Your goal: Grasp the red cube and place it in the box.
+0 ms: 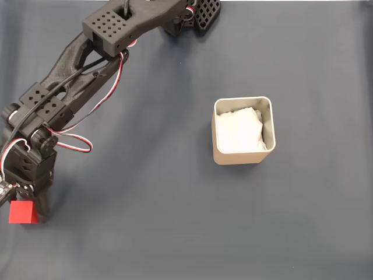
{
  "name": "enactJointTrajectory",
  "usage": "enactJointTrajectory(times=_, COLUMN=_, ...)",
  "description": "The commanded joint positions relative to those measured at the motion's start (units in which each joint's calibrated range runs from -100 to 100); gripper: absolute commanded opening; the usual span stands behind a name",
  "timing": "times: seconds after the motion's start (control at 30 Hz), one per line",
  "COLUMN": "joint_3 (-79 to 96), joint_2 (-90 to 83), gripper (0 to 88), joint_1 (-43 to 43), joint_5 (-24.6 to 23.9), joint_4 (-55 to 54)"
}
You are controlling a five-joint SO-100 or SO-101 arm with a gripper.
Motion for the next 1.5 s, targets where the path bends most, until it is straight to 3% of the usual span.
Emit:
enactJointTrajectory(times=0.0, joint_3=-0.9, joint_2=-3.3, gripper=14.0, joint_1=-0.5, joint_5=0.4, joint_4=-1.0)
enactJointTrajectory(times=0.13, joint_3=-0.4, joint_2=-3.9, gripper=4.2, joint_1=-0.5, joint_5=1.0, joint_4=-0.6)
enactJointTrajectory(times=0.27, joint_3=0.5, joint_2=-4.8, gripper=0.3, joint_1=-0.5, joint_5=1.3, joint_4=-0.1)
enactJointTrajectory(times=0.43, joint_3=8.5, joint_2=-10.3, gripper=0.3, joint_1=-0.6, joint_5=1.3, joint_4=0.2)
enactJointTrajectory(times=0.9, joint_3=58.3, joint_2=-49.0, gripper=0.3, joint_1=-4.5, joint_5=0.5, joint_4=0.2)
enactJointTrajectory(times=1.47, joint_3=89.2, joint_2=-82.8, gripper=0.3, joint_1=-14.0, joint_5=0.1, joint_4=2.6)
